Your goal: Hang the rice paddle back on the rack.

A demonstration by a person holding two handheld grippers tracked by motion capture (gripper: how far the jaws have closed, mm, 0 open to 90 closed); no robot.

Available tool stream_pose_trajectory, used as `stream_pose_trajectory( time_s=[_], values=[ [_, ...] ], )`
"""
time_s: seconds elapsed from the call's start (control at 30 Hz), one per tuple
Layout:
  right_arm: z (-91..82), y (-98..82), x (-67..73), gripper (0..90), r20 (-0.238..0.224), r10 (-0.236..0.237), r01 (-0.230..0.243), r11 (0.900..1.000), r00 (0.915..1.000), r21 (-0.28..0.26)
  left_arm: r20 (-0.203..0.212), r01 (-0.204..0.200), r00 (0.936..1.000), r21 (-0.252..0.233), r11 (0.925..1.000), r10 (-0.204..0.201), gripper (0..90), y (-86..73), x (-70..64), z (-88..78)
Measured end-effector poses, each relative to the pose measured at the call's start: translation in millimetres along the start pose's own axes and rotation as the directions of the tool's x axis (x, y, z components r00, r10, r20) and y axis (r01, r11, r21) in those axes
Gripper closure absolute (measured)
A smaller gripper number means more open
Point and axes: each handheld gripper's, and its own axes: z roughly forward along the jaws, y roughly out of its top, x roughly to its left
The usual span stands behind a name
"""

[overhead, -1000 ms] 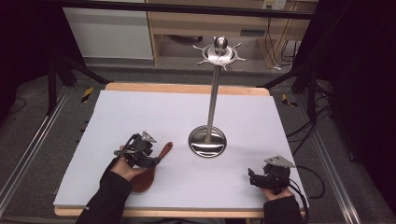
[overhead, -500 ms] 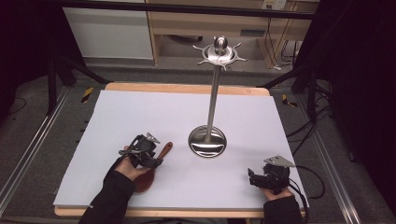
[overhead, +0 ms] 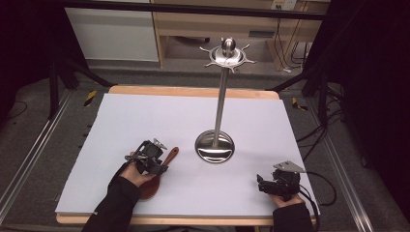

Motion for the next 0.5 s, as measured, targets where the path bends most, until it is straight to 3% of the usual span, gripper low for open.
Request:
stream_pose_trajectory(
  time_s=[0.5],
  values=[
    [0.4,0.1,0.2,10.3,-0.006,0.000,0.000,1.000,1.0000,0.004,-0.011,0.014,0.9998,0.025,0.9996,-0.014,71.4,2.5,-0.5,4.0]
  ],
)
